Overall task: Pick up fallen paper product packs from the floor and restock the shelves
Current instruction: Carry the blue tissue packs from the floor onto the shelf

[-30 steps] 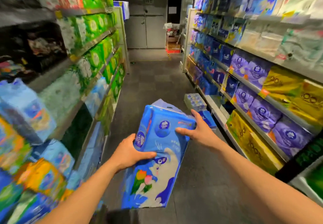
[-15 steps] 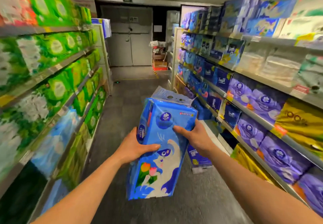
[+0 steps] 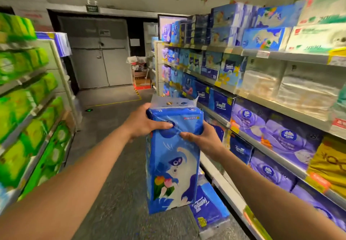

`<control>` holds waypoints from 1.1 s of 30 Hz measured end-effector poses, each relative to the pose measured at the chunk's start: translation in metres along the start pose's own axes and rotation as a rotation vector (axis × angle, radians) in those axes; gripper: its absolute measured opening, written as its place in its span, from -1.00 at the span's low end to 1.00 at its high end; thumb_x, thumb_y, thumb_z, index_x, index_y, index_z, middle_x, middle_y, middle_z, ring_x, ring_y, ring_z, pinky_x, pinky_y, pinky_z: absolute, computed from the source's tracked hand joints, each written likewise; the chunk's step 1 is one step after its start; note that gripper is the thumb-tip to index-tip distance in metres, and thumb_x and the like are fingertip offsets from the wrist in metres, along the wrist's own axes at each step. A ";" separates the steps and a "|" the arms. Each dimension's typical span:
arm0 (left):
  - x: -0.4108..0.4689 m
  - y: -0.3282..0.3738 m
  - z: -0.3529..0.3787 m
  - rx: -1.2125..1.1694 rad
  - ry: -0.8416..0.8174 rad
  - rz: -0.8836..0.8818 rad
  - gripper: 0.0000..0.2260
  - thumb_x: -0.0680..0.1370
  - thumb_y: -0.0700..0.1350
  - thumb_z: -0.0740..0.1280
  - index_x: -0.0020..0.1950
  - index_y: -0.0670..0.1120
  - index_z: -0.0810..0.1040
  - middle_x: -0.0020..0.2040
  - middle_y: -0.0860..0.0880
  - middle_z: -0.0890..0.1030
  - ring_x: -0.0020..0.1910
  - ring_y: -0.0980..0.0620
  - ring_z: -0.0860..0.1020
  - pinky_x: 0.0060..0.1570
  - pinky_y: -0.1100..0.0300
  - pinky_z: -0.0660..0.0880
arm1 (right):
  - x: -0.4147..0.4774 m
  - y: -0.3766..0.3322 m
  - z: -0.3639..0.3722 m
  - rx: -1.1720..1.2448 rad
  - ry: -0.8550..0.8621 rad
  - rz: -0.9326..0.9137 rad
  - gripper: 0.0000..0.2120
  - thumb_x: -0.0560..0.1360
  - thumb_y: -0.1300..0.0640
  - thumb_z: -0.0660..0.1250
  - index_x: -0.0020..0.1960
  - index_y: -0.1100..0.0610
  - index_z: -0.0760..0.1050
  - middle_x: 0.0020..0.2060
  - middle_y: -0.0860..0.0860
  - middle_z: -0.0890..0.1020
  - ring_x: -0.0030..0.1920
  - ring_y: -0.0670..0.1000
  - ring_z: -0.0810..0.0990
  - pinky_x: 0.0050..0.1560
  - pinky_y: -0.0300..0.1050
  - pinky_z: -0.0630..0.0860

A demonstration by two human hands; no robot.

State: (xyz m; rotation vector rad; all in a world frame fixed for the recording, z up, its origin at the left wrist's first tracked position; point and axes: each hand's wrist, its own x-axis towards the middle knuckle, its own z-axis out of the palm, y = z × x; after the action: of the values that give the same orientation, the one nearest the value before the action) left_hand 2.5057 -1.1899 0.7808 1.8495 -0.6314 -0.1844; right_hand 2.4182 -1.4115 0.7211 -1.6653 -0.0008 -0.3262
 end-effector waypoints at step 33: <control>0.788 -0.125 -0.083 -0.911 0.028 0.042 -0.70 0.46 0.00 0.51 0.16 0.00 0.61 -0.07 0.02 0.72 -0.21 0.06 0.69 -0.31 0.10 0.65 | 0.623 0.096 -0.139 0.100 0.675 0.024 -0.68 0.52 0.11 0.46 0.23 0.16 0.55 0.04 0.18 0.72 -0.05 0.15 0.75 -0.20 0.05 0.66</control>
State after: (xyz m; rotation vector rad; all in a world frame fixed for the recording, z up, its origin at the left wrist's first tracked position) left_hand 3.2481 -1.4896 0.8358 0.9574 -0.4512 -0.3501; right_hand 3.0037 -1.6770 0.7721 -1.3879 0.4978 -0.8415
